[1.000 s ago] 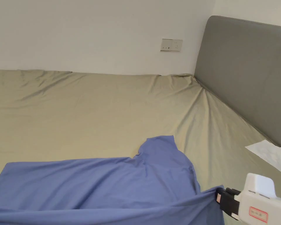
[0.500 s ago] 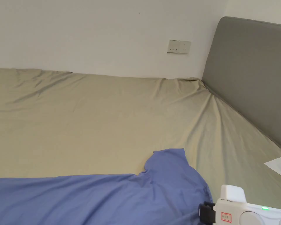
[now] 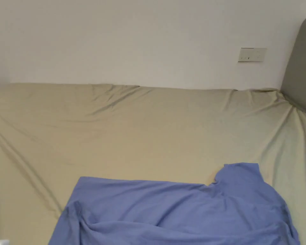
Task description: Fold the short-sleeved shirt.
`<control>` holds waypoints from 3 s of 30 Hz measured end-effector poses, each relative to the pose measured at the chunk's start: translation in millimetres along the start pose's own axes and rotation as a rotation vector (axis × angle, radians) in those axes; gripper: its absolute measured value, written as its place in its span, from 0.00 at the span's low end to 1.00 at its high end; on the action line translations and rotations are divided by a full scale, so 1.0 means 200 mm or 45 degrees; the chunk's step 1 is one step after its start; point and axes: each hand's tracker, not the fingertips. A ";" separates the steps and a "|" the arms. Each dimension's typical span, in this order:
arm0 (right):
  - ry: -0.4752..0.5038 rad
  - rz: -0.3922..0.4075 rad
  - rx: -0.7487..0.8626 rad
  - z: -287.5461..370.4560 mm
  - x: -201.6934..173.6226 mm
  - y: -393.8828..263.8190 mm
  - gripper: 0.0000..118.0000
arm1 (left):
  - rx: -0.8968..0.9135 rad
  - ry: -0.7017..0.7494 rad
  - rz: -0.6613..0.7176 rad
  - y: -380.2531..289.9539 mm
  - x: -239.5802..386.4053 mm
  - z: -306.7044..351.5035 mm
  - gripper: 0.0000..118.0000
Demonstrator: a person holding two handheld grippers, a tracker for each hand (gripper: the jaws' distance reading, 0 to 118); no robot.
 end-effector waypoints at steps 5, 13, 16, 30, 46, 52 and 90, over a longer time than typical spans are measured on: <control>0.036 -0.046 -0.102 0.16 -0.04 -0.21 0.02 | -0.065 -0.059 0.116 -0.16 -0.09 0.01 0.00; 0.076 -0.146 -0.162 0.26 -0.07 -0.32 0.02 | -0.032 -0.094 0.210 -0.12 -0.14 -0.06 0.00; 0.087 -0.184 -0.158 0.26 -0.07 -0.31 0.02 | 0.023 -0.096 0.226 -0.05 -0.12 -0.16 0.29; 0.073 -0.246 -0.191 0.17 -0.03 -0.29 0.02 | -0.070 -0.059 0.048 -0.06 0.04 -0.42 0.07; -0.031 -0.099 -0.190 -0.19 0.07 -0.12 0.62 | -0.044 -0.137 0.153 0.03 -0.01 -0.25 0.06; -0.040 -0.126 -0.263 -0.39 0.08 -0.11 0.32 | -0.076 -0.107 0.173 0.04 0.03 -0.26 0.06; -0.175 -0.118 -0.042 0.66 0.24 -0.41 0.50 | 0.032 -0.067 0.317 -0.48 -0.30 0.56 0.42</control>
